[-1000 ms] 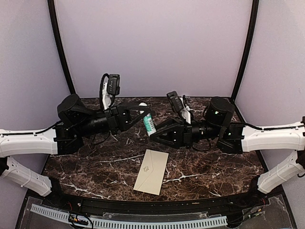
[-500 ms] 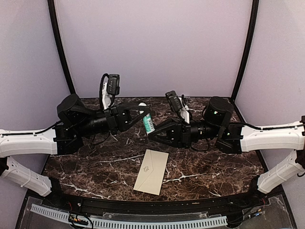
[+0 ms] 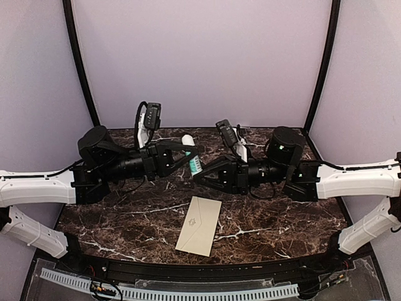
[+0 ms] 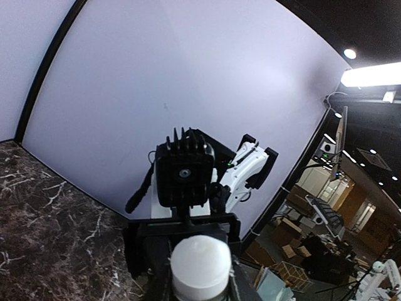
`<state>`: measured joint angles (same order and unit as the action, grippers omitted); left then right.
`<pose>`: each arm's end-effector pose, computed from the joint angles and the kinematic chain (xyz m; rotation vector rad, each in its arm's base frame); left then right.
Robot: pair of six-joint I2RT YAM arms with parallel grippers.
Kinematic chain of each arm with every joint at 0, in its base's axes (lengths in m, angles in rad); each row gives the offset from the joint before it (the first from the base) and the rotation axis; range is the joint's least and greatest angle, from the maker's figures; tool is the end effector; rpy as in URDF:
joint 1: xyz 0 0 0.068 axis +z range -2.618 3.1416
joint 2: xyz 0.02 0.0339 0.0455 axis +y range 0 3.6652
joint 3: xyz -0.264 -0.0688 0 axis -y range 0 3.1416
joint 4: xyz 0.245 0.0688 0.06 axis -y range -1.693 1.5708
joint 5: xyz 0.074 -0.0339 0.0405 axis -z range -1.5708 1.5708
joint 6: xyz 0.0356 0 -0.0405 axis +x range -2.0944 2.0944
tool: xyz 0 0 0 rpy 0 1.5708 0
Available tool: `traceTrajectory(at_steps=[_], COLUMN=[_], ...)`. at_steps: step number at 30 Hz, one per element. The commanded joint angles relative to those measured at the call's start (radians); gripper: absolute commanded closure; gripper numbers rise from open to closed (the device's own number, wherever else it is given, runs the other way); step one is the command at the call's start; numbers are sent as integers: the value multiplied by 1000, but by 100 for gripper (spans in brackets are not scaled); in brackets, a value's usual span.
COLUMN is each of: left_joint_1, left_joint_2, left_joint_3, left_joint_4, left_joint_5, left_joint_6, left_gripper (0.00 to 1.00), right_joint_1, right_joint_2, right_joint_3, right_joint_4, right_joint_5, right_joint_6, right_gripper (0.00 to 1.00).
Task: Place the letter into the envelope and seal it
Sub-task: Screw the solid glue.
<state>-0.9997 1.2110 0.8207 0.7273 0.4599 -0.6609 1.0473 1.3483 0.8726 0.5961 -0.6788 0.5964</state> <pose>0.1361 -0.2411 0.3579 0.6915 1.3021 -1.6781 0.1346 0.2779 0.3243 -1.0064 1.4568 1.7547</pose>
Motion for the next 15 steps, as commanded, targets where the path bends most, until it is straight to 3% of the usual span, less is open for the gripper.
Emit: traceTrajectory(at_steps=[1,9,15], left_joint_1=[-5,-8,-39], left_joint_2=[-14,-42,-31], left_joint_3=[-9,-37,-41], left_joint_4=[-5,-119,-223], left_joint_5=[16,-132,-348], left_joint_6=[8,115,158], left_gripper=[95,100,100], right_joint_1=[10,10,13], right_joint_2=[0,-1,61], right_joint_3=[61,131,241], right_joint_4=[-73,-277,-487], right_joint_5=[80,316,568], right_joint_6=[-41,-79,-79], right_gripper=[90,90,90])
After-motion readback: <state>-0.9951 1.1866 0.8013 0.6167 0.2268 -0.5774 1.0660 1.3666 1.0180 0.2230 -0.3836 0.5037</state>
